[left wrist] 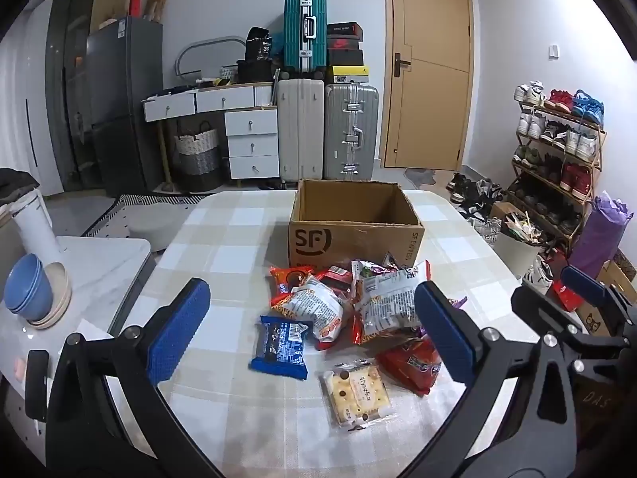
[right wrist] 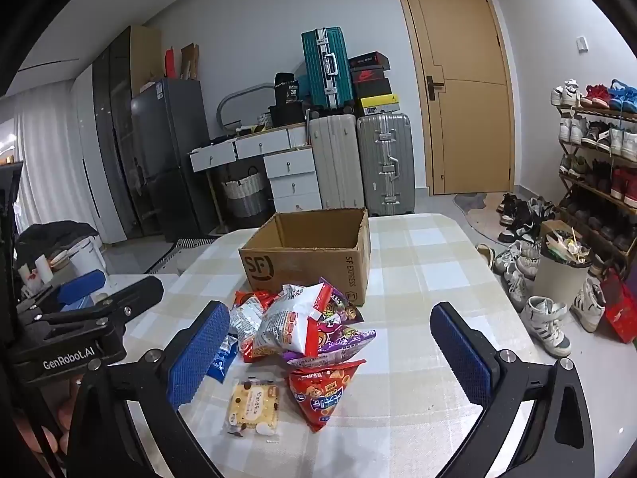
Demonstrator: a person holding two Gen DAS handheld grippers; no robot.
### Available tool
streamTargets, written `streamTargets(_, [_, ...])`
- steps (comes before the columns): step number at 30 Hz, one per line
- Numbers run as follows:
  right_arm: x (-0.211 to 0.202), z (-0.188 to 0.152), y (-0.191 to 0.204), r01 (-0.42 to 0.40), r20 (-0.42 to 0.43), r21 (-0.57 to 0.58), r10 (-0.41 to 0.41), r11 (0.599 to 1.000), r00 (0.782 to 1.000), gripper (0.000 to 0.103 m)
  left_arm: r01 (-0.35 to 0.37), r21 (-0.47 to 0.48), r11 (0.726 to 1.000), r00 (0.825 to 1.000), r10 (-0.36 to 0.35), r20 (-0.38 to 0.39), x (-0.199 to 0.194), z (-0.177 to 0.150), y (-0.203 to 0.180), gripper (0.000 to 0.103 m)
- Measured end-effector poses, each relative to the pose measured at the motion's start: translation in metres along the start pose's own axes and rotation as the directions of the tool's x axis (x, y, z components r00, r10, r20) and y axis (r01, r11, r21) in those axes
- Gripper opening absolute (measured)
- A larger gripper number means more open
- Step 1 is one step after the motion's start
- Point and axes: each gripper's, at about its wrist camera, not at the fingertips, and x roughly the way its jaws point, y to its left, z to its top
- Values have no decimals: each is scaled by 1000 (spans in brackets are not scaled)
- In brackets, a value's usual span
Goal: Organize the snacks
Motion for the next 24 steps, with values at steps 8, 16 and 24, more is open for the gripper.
streamTargets(8, [-5, 7, -2, -2, 14, -3, 2, 1000, 1000, 103, -29, -9, 1000, 999, 29, 22, -6, -2, 1, 103])
streamTargets(16, [-10, 0, 4, 1, 35, -12, 0, 1000, 999, 103, -21, -11, 1000, 1000, 21, 14, -4, -2, -2, 103])
streamTargets(24, [-13, 0, 7, 3, 48, -24, -2, 1000, 999, 103, -15, -10, 1000, 1000, 15, 16, -9, 0, -2, 103])
